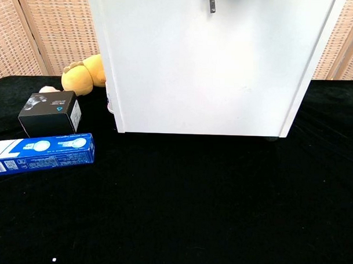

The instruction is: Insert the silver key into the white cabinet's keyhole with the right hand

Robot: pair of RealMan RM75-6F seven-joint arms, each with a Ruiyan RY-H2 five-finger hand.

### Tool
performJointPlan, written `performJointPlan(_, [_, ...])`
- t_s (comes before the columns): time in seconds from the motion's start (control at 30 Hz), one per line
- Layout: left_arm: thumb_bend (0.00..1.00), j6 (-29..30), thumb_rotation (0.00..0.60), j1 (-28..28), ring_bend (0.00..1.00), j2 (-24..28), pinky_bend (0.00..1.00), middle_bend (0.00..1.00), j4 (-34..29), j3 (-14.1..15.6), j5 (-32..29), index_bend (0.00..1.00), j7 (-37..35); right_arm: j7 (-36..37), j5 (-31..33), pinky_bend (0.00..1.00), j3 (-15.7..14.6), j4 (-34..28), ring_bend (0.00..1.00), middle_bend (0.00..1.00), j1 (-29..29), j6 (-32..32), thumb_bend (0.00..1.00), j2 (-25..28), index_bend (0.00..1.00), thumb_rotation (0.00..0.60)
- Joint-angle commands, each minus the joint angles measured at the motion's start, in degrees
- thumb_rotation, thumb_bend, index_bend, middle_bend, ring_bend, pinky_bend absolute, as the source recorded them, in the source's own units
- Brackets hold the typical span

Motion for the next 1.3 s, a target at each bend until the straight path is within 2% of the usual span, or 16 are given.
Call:
performJointPlan(0.03, [0.0,0.0,0.6,0.0,0.0,0.0,0.0,0.0,0.0,0.0,0.0,0.0,0.0,0.2,0.0,1.0,-0.2,0.2,0.89,0.9,-0.1,0.2,0.59,0.0,0.72,0.6])
performJointPlan(0.5, [0.0,0.0,0.6,0.0,0.0,-0.2,0.0,0.0,0.0,0.0,-0.2,0.0,0.4,1.5,-0.5,1.0,-1.2,0.9,0.89,0.9,-0.7,1.0,0.59,1.1,0.72,0.6])
performJointPlan(0.6, [0.0,-0.1,0.6,0.0,0.0,-0.2,0.0,0.0,0.0,0.0,-0.2,0.0,0.5,1.6,-0.9,1.0,-1.4,0.8,0.89,0.9,-0.8,1.3,0.55,1.3,0.7,0.6])
performJointPlan(0.73, [0.0,-0.1,0.6,-0.1,0.0,-0.2,0.0,0.0,0.0,0.0,-0.3,0.0,0.6,1.7,-1.0,1.0,-1.4,0.6,0.89,0.9,-0.9,1.7,0.4,1.3,0.65,0.6])
performJointPlan(0.83, [0.0,0.0,0.6,0.0,0.0,-0.2,0.0,0.0,0.0,0.0,-0.2,0.0,0.5,1.4,-1.0,1.0,-1.3,0.6,0.89,0.9,-0.9,2.0,0.34,1.3,0.64,0.6])
performJointPlan(1.3, [0.0,0.1,0.6,0.0,0.0,-0.1,0.0,0.0,0.0,0.1,0.1,0.0,0.3,1.8,-2.0,1.0,-0.9,-1.4,0.89,0.9,-1.8,3.9,0.34,3.5,0.65,0.6])
